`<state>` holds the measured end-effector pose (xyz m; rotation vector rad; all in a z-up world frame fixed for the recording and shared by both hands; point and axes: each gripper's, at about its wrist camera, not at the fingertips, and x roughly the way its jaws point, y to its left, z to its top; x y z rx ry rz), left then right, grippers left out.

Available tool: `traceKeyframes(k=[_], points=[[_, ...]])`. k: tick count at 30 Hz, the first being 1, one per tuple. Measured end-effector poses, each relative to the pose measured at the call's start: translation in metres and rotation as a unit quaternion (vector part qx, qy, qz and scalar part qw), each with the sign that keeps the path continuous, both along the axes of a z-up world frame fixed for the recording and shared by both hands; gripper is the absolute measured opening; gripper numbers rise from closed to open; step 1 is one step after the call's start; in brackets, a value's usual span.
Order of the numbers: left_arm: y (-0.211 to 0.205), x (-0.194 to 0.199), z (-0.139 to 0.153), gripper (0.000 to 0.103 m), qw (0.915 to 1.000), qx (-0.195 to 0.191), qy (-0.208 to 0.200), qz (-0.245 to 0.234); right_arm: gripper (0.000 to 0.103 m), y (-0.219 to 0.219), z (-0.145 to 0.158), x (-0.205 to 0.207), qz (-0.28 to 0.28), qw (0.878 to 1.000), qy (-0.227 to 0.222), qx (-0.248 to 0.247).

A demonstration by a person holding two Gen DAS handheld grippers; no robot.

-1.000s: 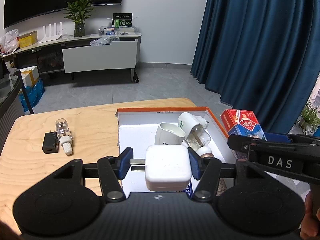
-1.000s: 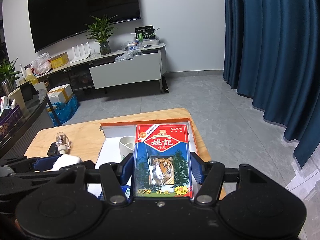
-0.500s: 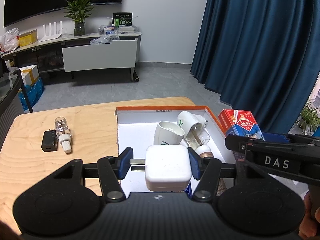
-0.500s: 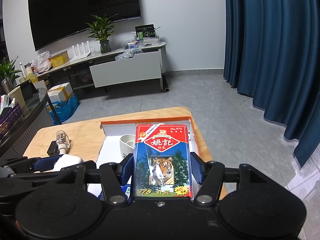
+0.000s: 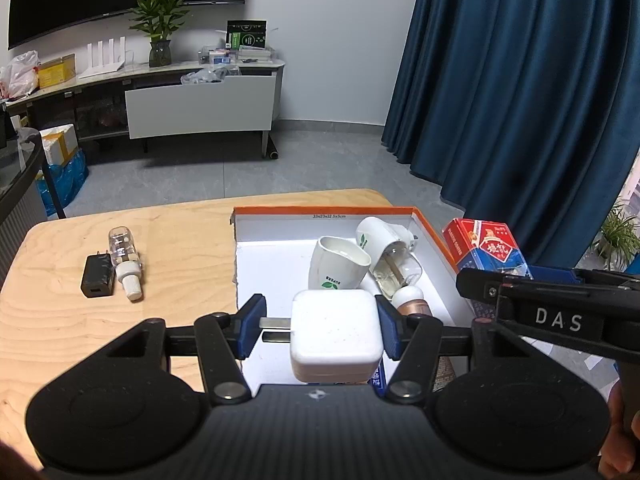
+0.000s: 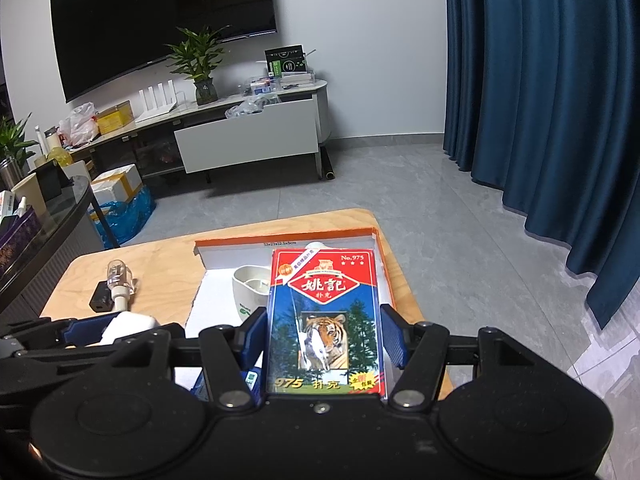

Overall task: Organize rigid objects
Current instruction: 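Carry the charger cube and red card pack over the white box with both tools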

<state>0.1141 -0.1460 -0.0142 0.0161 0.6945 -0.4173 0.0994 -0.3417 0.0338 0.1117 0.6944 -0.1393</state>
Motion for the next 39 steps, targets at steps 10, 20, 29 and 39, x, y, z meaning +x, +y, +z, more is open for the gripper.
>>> traceKeyframes(k=[10,20,29,39], points=[[-0.0014,-0.0014,-0.0013,0.058,1.0000,-0.002,0.004,-0.003,0.071,-0.0034,-0.0033,0.0038,-0.006,1.000,0.007,0.006],[-0.0054,-0.0031,-0.0010,0.058,1.0000,0.000,0.002,-0.008,0.071,-0.0023,-0.0038,0.0048,-0.005,1.000,0.010,0.005],[-0.0066,-0.0022,-0.0016,0.058,0.9999,0.001,0.004,-0.013,0.071,-0.0032,-0.0058,0.0044,-0.004,1.000,0.013,0.005],[-0.0071,-0.0015,-0.0036,0.058,0.9999,0.000,0.007,-0.015,0.071,-0.0026,-0.0095,0.0062,-0.005,1.000,0.017,0.005]])
